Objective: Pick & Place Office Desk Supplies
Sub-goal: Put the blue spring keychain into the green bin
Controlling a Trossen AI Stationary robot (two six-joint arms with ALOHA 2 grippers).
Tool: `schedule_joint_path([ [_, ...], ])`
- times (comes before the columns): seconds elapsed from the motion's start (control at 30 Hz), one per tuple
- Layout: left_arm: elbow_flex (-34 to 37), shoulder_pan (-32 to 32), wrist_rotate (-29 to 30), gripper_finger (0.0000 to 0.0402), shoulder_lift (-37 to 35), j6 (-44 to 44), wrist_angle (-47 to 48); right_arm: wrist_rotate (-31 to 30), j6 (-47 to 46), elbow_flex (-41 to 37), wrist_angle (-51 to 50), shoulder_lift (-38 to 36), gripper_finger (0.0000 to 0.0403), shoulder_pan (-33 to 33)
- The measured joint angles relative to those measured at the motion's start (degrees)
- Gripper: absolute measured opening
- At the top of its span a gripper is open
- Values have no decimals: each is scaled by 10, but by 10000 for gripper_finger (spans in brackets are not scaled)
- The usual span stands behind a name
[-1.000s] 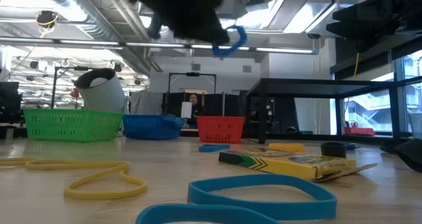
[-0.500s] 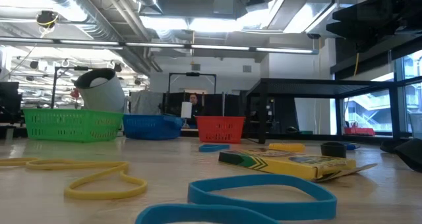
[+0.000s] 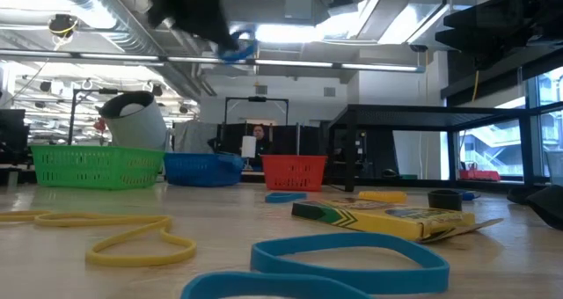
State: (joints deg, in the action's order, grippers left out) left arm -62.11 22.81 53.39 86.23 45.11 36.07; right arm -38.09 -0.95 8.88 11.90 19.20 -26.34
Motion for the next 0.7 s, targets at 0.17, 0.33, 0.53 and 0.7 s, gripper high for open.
schedule_joint_path([
  [0.17,0,-25,-50,17,-27,150,211,0,0,0,0,0,201,0],
  [0.33,0,-47,-122,17,-37,266,397,0,0,0,0,0,201,0],
  [0.53,40,-63,-178,17,-37,334,460,0,0,0,0,0,201,0],
  [0.7,95,-78,-205,17,-37,346,443,0,0,0,0,0,201,0],
])
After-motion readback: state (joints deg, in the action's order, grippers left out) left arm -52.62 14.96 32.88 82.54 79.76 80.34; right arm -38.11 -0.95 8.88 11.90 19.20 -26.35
